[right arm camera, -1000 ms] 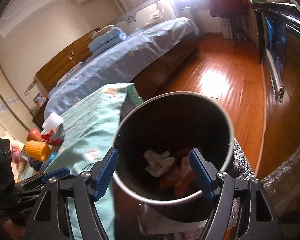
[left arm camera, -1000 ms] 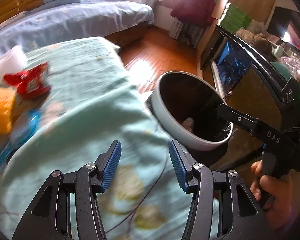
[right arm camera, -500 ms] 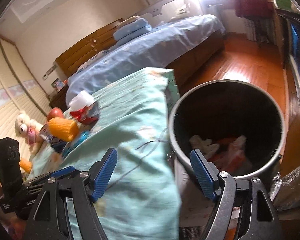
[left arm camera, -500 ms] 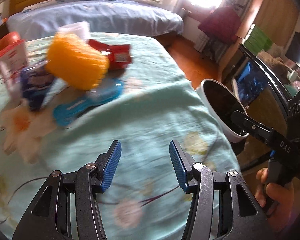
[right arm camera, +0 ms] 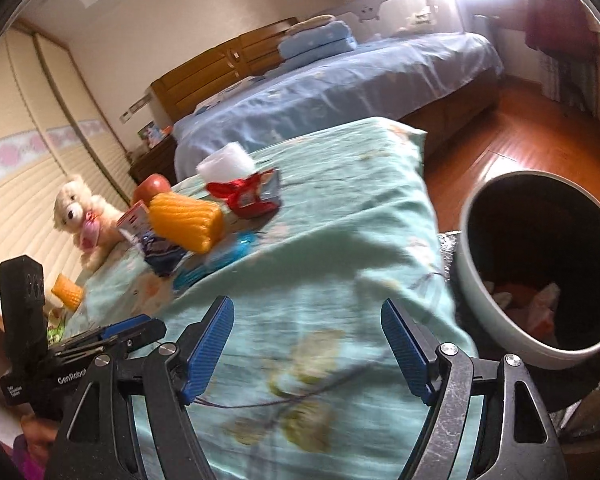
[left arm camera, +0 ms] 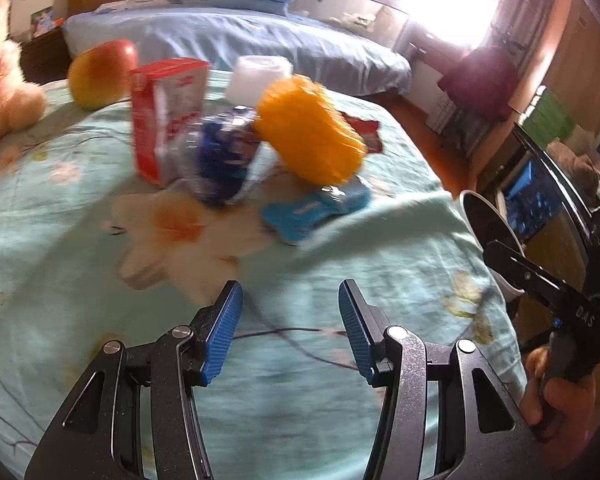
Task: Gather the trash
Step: 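Grasp the red juice carton with the left gripper while the right gripper grasps the yellow foam net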
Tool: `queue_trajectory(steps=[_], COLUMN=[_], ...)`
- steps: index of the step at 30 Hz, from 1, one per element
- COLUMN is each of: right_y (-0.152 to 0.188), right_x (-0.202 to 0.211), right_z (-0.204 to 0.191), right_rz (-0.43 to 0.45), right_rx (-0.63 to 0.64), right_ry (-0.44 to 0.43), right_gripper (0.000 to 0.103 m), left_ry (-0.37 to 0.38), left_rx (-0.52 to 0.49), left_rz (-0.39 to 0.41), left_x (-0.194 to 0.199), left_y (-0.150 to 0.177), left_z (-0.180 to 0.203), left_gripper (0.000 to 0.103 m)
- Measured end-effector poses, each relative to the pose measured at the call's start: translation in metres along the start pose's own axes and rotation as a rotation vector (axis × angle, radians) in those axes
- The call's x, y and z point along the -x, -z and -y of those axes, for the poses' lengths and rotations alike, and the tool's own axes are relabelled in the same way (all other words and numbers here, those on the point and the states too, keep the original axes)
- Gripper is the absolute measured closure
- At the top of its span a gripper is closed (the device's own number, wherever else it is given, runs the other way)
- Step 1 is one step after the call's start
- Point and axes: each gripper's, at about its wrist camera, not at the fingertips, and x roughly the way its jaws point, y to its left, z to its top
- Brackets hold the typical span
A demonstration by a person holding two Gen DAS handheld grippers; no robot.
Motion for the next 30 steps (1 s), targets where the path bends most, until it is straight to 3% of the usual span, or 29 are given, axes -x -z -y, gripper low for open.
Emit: queue_trajectory(steps=[14, 30], right_y=[-0.001, -0.019], right_x=[-0.032, -0.063], right_z=[-0.049, -0.086], right_rz=[-0.051, -0.044], right_rx=[0.105, 0.181], right_ry=[-0.062, -0.093], right_gripper=[0.025, 0.026], left_ry=[-0.069, -0.115], left_rx=[0.073, 0.072], left_rz=[0.037, 0.084], left_x=[0.006, -0.004], left_y=[-0.016, -0.062], left_z=[-0.057, -0.084], left_gripper=[0.053, 0.053])
